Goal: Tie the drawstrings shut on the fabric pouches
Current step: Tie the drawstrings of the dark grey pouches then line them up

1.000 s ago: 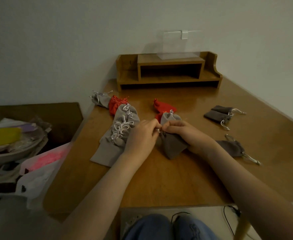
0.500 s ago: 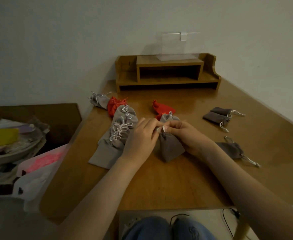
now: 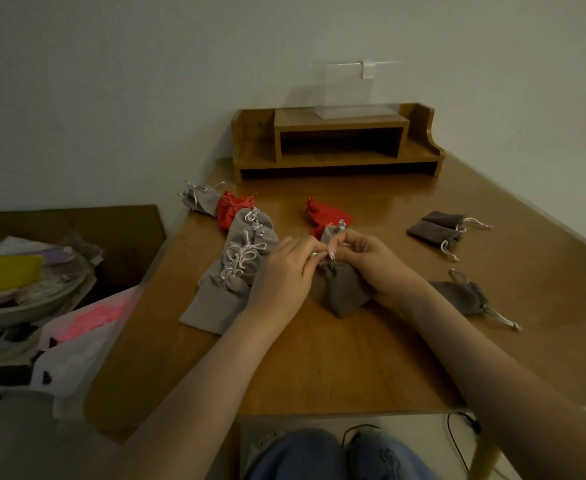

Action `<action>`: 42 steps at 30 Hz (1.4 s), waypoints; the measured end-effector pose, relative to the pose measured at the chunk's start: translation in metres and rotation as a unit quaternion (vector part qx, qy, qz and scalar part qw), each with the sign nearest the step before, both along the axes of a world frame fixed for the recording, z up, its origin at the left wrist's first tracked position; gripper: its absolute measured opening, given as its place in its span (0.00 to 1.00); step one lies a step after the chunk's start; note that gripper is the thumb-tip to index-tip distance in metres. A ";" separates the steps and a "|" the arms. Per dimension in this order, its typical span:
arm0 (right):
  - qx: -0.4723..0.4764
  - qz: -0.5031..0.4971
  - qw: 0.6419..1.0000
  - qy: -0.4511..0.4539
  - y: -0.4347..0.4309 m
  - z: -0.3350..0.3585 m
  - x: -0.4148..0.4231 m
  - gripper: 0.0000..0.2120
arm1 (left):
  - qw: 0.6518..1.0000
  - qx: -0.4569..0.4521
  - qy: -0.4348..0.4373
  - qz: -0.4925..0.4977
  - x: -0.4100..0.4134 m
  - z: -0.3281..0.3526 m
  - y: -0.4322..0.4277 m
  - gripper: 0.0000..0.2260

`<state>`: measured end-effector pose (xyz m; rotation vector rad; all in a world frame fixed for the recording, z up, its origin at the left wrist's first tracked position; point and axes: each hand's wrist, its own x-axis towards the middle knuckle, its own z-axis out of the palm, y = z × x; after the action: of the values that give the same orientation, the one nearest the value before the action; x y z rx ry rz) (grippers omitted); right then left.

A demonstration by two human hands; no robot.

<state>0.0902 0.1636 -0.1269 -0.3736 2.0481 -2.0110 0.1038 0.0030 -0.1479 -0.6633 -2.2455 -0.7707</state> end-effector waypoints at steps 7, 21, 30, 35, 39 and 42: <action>-0.085 0.000 0.996 0.017 0.003 0.000 -0.001 0.10 | 1.000 0.011 -0.010 -0.001 -0.001 -0.001 0.000 0.03; 0.054 -0.007 0.999 0.001 -0.001 0.004 0.004 0.07 | 1.000 0.009 -0.007 -0.009 -0.002 -0.002 0.000 0.06; -0.007 -0.028 0.997 0.075 -0.007 0.002 0.006 0.09 | 0.996 0.086 -0.031 -0.015 0.003 0.002 0.005 0.02; -0.102 -0.020 0.994 0.037 -0.008 0.003 0.006 0.09 | 0.994 0.103 -0.039 -0.026 0.005 0.004 0.008 0.03; -0.125 -0.050 0.991 0.027 -0.005 0.001 0.005 0.10 | 0.992 0.107 -0.061 -0.023 0.004 0.003 0.006 0.04; -0.073 -0.111 0.991 0.028 -0.001 0.005 0.005 0.12 | 0.988 0.131 -0.077 0.000 0.003 0.004 0.004 0.03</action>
<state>0.0951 0.1630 -0.1224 -0.2407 2.0623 -2.3146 0.1067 0.0065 -0.1436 -0.4932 -2.2251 -1.1263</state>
